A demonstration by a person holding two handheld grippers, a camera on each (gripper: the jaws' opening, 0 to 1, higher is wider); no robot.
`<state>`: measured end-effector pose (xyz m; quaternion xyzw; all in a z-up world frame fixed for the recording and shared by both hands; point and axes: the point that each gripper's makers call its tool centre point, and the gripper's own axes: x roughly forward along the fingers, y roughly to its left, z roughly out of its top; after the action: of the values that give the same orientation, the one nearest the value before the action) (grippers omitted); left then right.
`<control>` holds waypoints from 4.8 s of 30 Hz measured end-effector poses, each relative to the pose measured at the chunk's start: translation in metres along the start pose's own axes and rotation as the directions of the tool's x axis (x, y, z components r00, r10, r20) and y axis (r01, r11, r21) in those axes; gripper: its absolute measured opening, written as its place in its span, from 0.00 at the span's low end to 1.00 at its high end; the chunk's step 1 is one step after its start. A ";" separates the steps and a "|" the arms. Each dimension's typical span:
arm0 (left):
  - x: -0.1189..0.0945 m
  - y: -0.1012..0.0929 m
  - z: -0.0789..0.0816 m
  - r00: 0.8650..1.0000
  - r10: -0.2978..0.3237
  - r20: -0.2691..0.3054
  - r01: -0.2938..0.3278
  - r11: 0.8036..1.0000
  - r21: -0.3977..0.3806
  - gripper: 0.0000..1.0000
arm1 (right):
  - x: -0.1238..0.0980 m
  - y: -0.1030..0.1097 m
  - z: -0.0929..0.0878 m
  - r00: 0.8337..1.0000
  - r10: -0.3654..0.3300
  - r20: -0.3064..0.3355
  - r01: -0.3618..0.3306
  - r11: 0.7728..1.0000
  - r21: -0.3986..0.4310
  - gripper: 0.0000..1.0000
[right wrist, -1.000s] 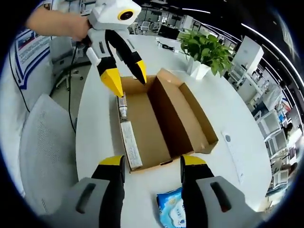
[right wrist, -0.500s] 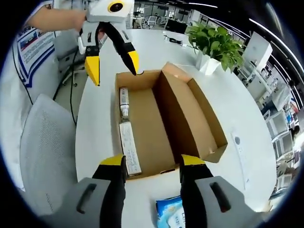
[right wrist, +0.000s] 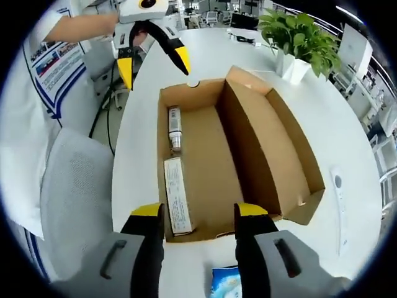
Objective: Operate the shoe box by opening the lid, removing the specified soft item, and placing it in the target area until the item is outside and the box remains undamaged.
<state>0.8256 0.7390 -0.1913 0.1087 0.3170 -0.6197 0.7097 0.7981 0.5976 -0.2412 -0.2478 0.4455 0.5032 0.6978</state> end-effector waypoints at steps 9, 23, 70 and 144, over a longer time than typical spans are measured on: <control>0.001 0.003 -0.004 1.000 0.000 0.004 0.000 1.000 -0.010 0.53 | 0.019 0.005 -0.006 0.984 0.162 -0.074 -0.164 0.986 -0.023 0.38; 0.001 0.010 -0.006 1.000 0.011 0.004 -0.011 0.999 -0.038 0.53 | 0.036 0.016 -0.022 0.947 0.258 -0.193 -0.279 0.956 -0.089 0.41; 0.010 0.019 -0.012 1.000 0.027 0.014 -0.026 0.995 -0.091 0.50 | 0.041 0.025 -0.042 0.896 0.289 -0.338 -0.355 0.922 -0.155 0.11; 0.120 -0.012 -0.046 0.961 -0.237 -0.141 0.215 0.964 -0.157 0.19 | 0.043 0.038 -0.048 0.896 0.246 -0.368 -0.346 0.909 -0.234 0.16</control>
<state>0.8040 0.6646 -0.2939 0.0702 0.4255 -0.6623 0.6127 0.7499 0.5943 -0.2975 -0.3580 0.5091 0.6162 0.4826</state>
